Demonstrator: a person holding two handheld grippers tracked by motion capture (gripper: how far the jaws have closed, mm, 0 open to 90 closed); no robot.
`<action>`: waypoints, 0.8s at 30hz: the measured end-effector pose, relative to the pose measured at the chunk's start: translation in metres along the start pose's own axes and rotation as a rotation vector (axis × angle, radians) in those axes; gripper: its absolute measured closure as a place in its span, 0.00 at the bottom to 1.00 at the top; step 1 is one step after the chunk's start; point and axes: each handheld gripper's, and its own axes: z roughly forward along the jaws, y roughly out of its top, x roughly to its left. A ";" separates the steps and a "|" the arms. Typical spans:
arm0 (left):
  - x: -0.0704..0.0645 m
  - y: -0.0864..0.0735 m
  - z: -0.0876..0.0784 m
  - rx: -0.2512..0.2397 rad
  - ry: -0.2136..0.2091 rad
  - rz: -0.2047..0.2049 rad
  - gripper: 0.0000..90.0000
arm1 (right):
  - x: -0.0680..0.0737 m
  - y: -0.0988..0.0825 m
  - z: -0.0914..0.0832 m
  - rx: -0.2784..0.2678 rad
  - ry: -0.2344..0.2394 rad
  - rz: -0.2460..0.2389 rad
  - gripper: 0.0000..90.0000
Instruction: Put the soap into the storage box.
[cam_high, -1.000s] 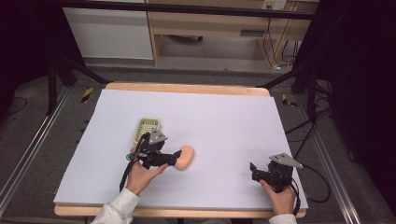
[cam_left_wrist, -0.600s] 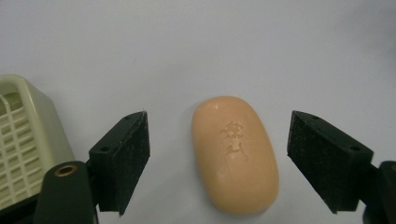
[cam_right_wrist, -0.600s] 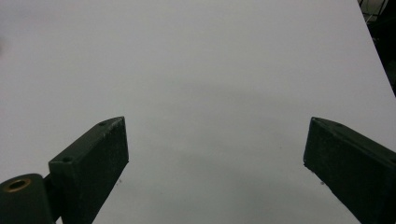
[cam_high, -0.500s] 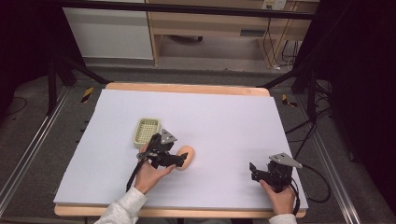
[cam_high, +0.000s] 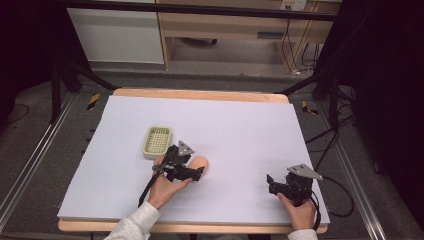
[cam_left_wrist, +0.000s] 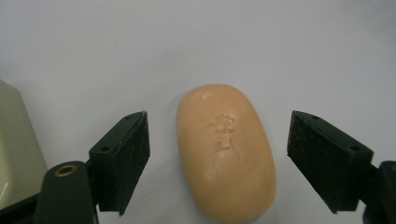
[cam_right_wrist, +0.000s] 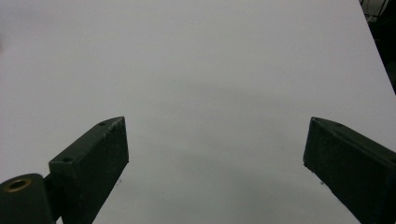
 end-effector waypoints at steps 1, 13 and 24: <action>-0.001 -0.001 0.002 0.006 0.000 0.001 0.23 | 0.000 0.000 0.000 0.000 0.001 -0.001 0.08; -0.007 -0.004 0.017 0.044 -0.004 0.001 0.23 | 0.000 0.000 0.001 0.006 0.006 0.001 0.08; -0.008 -0.008 0.030 0.089 -0.004 -0.007 0.23 | 0.000 0.000 0.002 0.009 0.010 0.002 0.08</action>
